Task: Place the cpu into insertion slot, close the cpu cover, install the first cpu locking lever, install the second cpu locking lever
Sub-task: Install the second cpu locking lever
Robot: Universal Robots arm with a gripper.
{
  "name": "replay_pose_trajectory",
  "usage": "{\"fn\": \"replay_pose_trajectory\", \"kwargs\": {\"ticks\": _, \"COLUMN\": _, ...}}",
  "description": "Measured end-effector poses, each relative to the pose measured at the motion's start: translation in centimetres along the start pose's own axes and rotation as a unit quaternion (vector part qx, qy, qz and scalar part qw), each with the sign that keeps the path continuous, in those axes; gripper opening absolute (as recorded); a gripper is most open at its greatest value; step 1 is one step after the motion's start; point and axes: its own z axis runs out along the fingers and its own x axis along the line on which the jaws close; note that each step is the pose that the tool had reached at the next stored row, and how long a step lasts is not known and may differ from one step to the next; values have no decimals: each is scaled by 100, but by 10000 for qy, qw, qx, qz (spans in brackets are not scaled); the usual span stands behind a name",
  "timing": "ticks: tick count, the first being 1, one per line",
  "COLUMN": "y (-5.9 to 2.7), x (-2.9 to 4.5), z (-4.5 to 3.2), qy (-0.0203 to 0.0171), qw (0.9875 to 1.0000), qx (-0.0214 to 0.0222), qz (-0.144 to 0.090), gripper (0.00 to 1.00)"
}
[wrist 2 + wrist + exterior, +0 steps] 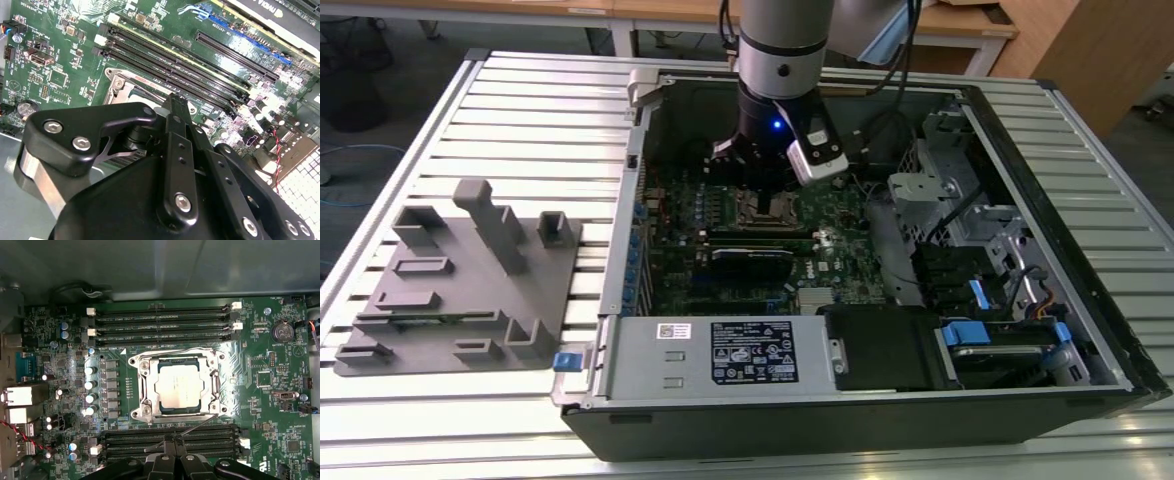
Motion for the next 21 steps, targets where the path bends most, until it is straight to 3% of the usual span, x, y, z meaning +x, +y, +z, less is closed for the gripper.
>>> {"fn": "replay_pose_trajectory", "kwargs": {"ticks": 11, "y": -1, "x": 1, "z": 0, "qy": 0, "qw": 10000, "qx": 0, "qz": 4, "gripper": 11}}
{"fn": "replay_pose_trajectory", "kwargs": {"ticks": 14, "y": -3, "x": 31, "z": 0, "qy": -1, "qw": 10000, "qx": 0, "qz": 4, "gripper": 11}}
{"fn": "replay_pose_trajectory", "kwargs": {"ticks": 21, "y": -1, "x": 11, "z": 0, "qy": 0, "qw": 10000, "qx": -1, "qz": 4, "gripper": 11}}
